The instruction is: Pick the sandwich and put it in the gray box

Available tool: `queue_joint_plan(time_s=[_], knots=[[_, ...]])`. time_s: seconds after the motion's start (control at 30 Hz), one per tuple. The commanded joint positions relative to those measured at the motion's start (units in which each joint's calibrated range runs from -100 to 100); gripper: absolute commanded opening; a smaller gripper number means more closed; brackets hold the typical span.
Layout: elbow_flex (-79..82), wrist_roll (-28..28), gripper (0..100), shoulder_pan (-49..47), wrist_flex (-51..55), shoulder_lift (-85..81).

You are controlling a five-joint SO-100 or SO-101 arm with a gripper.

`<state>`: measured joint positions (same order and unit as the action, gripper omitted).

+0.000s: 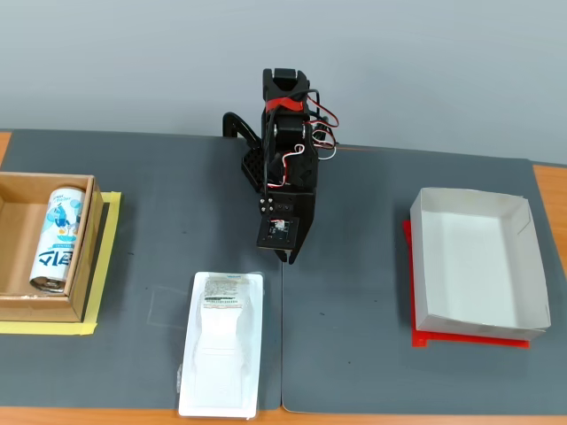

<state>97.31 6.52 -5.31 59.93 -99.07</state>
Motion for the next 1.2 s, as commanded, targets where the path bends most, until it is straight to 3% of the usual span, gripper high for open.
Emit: queue_joint_plan(time_s=[0.0,1.17], knots=[[-0.5,0.3,2,0.6,0.2,-0.4],[-0.6,-0.2,2,0.0,0.2,-0.4]])
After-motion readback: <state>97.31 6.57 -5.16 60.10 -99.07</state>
